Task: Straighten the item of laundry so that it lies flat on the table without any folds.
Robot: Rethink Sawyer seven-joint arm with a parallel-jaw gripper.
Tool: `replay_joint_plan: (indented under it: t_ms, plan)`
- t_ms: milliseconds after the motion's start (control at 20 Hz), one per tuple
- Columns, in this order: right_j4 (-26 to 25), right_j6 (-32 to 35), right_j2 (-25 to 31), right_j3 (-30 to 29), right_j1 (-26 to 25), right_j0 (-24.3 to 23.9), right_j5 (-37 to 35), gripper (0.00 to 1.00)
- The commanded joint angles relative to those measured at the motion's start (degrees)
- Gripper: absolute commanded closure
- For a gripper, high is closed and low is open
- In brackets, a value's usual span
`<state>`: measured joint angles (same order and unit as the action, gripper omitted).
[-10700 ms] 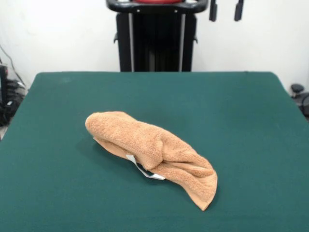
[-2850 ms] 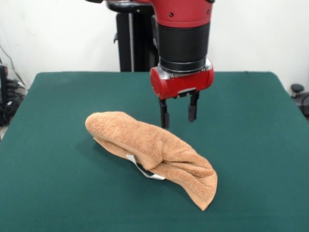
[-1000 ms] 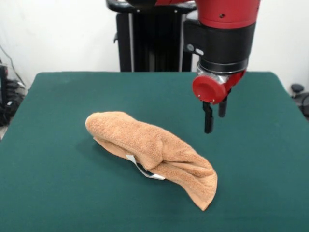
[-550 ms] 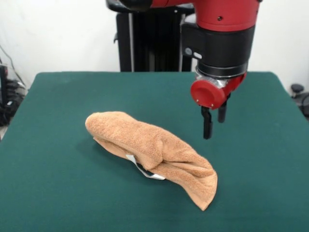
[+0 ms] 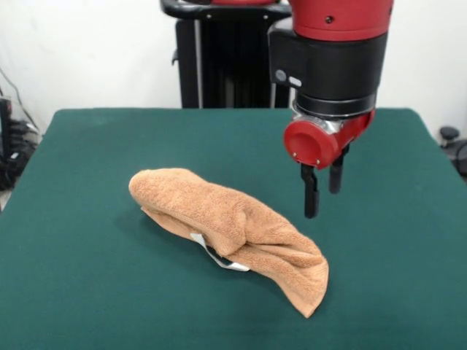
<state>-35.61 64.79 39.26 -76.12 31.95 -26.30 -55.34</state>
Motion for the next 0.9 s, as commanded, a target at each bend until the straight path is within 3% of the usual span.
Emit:
replay_joint_plan:
  t_ms: [50, 900]
  plan:
    - [0.4, -17.3, 3.8, 7.0, -4.3, 3.4, -10.8, 0.0]
    - [-1.2, -24.0, 4.1, 19.8, -9.5, 5.0, -17.1, 0.0]
